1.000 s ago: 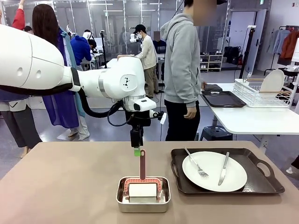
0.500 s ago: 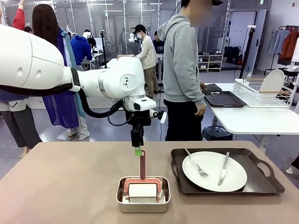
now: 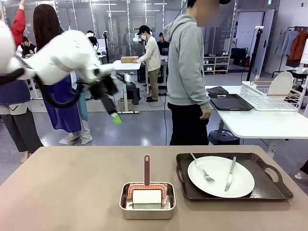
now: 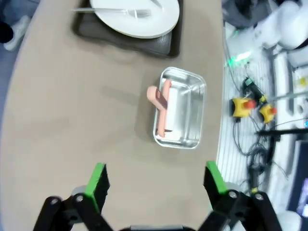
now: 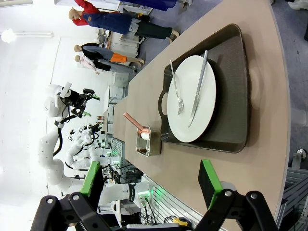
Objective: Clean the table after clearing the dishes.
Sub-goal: When the right (or left) Handle tray is removed, use the right hand (or left hand) to clean the right (or left) side of the table with the Lint Roller.
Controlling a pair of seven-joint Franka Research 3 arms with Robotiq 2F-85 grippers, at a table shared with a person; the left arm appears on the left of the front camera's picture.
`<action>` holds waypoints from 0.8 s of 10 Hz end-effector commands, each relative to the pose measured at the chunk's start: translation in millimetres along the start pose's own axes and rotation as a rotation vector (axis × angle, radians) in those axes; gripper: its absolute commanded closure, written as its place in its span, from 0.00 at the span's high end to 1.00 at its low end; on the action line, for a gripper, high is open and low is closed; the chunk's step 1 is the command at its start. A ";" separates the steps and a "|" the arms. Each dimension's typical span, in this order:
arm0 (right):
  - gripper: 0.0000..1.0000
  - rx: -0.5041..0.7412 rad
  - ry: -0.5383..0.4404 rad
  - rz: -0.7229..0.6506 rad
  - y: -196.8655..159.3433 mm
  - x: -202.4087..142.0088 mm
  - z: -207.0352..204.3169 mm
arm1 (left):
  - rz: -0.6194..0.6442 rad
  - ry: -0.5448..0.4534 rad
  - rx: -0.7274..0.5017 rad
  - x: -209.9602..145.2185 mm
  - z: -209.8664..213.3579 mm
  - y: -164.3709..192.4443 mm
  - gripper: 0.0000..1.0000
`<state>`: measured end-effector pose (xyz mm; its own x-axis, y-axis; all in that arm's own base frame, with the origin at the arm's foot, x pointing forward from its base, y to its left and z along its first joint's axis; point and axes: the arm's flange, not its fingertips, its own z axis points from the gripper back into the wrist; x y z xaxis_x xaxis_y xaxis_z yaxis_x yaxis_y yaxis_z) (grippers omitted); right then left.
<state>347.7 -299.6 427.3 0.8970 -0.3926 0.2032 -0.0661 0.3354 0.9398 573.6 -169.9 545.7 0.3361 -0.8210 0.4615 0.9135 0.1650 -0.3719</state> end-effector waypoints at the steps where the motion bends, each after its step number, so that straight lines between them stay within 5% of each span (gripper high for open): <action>1: 1.00 0.012 0.000 0.015 1.5 -2.2 -0.1 | 0.165 -0.157 -0.065 -104.5 34.9 -3.0 1.00; 4: 1.00 0.012 0.000 0.015 1.5 -2.2 -0.1 | 0.431 -0.402 -0.012 -279.7 83.2 4.4 1.00; 6: 1.00 0.012 0.000 0.015 1.5 -2.2 -0.1 | 0.589 -0.631 -0.109 -415.4 103.9 -1.9 1.00; 8: 1.00 0.012 0.000 0.015 1.5 -2.2 -0.1 | 0.691 -0.763 -0.118 -511.5 106.1 -15.8 1.00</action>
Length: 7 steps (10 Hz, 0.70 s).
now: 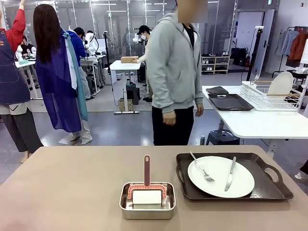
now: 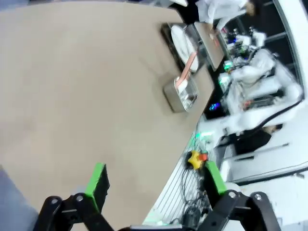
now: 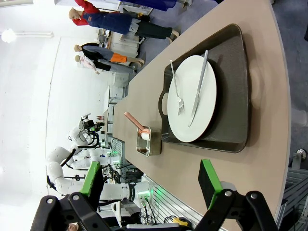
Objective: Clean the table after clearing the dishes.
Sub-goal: When the right (or left) Handle tray is removed, use the right hand (or left hand) to clean the right (or left) side of the table with the Lint Roller.
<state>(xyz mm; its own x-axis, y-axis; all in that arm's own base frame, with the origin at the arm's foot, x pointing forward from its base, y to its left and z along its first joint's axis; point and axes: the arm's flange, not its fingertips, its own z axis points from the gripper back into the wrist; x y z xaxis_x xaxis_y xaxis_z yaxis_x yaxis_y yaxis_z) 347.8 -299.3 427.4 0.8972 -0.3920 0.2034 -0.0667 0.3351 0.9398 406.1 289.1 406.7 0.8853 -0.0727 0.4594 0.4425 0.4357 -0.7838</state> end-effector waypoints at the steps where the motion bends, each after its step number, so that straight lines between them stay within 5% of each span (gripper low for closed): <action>1: 1.00 0.011 -0.001 0.015 1.3 -2.2 0.1 | 0.042 -0.106 -0.046 -19.8 26.9 25.4 1.00; 7: 1.00 0.011 -0.001 0.015 1.3 -2.2 0.1 | 0.094 -0.132 -0.015 -51.9 41.9 39.2 1.00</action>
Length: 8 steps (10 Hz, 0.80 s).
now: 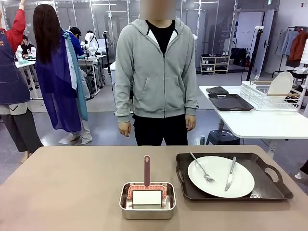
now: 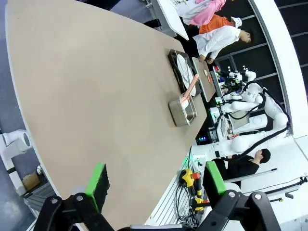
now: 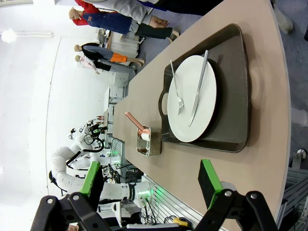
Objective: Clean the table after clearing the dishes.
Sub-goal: When the right (or left) Handle tray is removed, use the right hand (or left hand) to clean the right (or left) side of the table with the Lint Roller.
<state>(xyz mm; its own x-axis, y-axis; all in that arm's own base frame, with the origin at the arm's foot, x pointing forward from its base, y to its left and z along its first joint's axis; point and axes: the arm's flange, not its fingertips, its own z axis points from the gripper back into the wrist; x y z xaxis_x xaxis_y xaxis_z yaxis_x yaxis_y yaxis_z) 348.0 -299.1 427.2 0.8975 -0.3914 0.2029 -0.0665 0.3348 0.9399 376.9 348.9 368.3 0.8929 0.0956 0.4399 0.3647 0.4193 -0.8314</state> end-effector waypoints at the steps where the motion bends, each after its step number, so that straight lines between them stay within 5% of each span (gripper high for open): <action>1: 1.00 0.011 -0.001 0.015 1.5 -2.3 0.4 | 0.002 0.011 0.003 -4.4 0.7 -3.6 1.00; 8: 1.00 0.011 -0.001 0.015 1.5 -2.3 0.4 | 0.002 0.011 0.003 -4.4 0.7 -3.6 1.00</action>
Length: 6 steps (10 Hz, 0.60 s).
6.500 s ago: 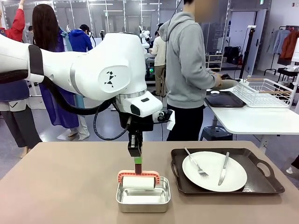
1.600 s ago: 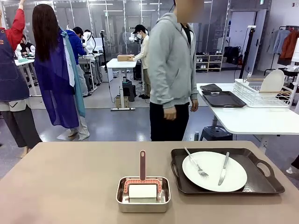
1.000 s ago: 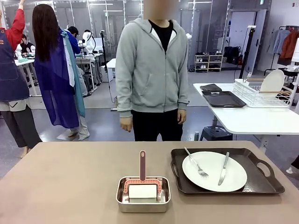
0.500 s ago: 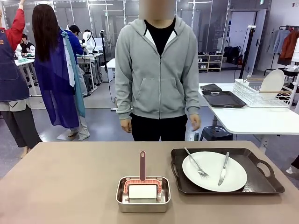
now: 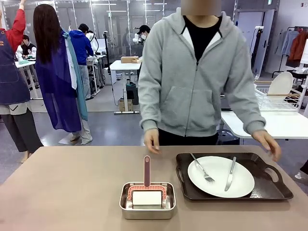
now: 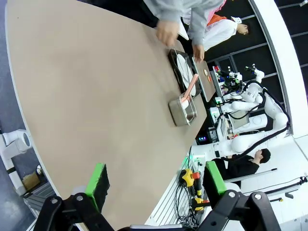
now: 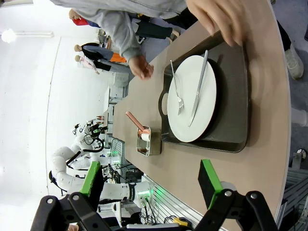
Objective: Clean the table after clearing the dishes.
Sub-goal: When the right (or left) Handle tray is removed, use the right hand (or left hand) to clean the right (or left) side of the table with the Lint Roller.
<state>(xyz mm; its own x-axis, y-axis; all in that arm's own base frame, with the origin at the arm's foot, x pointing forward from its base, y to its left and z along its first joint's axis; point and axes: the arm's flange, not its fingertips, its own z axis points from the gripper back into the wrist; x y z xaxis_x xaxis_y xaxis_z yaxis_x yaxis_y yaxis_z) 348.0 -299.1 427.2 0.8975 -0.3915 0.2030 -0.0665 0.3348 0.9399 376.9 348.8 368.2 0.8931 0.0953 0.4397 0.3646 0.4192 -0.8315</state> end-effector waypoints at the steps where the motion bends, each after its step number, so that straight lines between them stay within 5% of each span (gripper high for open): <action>1: 1.00 0.011 -0.001 0.015 1.5 -2.3 0.4 | 0.002 0.011 0.003 -4.3 0.8 -3.6 1.00; 6: 1.00 0.011 -0.001 0.015 1.5 -2.3 0.4 | 0.002 0.011 0.003 -4.3 0.8 -3.6 1.00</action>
<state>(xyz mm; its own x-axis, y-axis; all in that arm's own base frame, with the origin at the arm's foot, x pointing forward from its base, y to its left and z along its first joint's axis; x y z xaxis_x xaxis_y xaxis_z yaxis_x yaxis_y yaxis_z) 348.0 -299.1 427.2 0.8975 -0.3915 0.2030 -0.0665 0.3348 0.9399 376.9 348.8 368.2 0.8931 0.0953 0.4397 0.3646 0.4192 -0.8315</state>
